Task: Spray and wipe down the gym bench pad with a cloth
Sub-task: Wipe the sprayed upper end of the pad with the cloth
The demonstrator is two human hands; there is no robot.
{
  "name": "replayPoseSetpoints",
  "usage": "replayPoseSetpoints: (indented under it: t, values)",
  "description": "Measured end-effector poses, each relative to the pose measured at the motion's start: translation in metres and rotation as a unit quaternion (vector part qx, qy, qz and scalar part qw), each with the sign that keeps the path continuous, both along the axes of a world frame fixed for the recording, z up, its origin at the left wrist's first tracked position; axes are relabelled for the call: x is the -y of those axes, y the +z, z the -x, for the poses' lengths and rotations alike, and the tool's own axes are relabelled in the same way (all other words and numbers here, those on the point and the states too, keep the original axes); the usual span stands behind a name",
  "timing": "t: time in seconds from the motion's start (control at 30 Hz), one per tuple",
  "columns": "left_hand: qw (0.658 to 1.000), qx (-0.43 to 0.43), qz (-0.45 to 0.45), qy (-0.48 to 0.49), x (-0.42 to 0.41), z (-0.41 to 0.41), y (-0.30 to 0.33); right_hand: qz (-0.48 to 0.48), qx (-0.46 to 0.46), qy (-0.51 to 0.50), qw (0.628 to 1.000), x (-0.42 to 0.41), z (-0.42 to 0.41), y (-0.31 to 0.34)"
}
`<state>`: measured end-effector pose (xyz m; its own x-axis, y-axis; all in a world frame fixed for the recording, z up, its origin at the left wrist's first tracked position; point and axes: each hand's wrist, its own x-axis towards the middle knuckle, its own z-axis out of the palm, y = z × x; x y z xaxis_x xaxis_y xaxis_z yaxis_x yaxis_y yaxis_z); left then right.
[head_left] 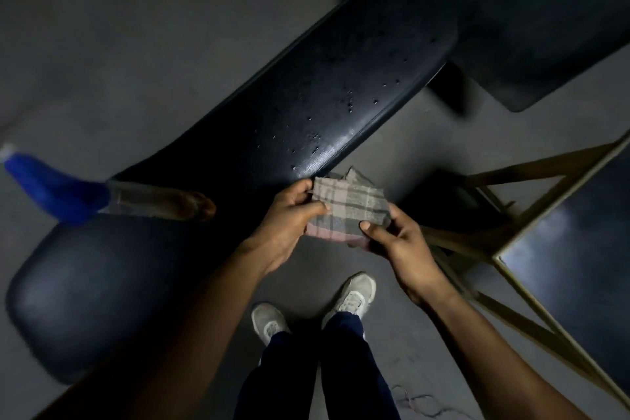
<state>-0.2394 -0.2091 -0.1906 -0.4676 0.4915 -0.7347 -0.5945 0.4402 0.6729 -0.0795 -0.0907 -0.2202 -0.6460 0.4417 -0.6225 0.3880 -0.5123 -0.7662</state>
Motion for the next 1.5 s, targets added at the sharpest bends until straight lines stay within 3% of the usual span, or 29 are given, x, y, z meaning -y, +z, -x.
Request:
replayPoseSetpoints:
  t: [0.33, 0.73, 0.83, 0.9, 1.0, 1.17, 1.23, 1.37, 1.5]
  values:
    - [0.998, -0.060, -0.008, -0.022, -0.115, 0.022, 0.033, -0.038, -0.056, -0.060, 0.996, -0.110, 0.028, 0.047]
    - [0.993, -0.106, -0.029, -0.053, -0.214, 0.103, 0.027, -0.022, -0.083, -0.102, 0.991, -0.208, 0.116, 0.042]
    - [0.990, -0.123, -0.026, -0.061, -0.241, 0.133, 0.015, -0.050, -0.065, -0.101, 0.992, -0.237, 0.145, 0.030]
    - [0.985, -0.148, -0.009, -0.087, -0.258, 0.153, 0.005, -0.106, 0.002, -0.108, 0.988, -0.255, 0.161, 0.015]
    - [0.932, -0.273, 0.106, -0.212, -0.277, 0.189, -0.022, -0.305, 0.201, -0.061, 0.929, -0.275, 0.170, -0.005]
    - [0.841, -0.398, 0.206, -0.304, -0.285, 0.237, -0.049, -0.518, 0.208, 0.099, 0.824, -0.270, 0.195, -0.024]
    - [0.827, -0.403, 0.232, -0.317, -0.285, 0.247, -0.057, -0.541, 0.228, 0.179, 0.789, -0.260, 0.209, -0.039]
    - [0.800, -0.388, 0.236, -0.391, -0.280, 0.248, -0.077, -0.517, 0.267, 0.254, 0.773, -0.237, 0.229, -0.070]
    - [0.766, -0.411, 0.241, -0.431, -0.272, 0.240, -0.096, -0.562, 0.226, 0.337, 0.720, -0.218, 0.204, -0.077]
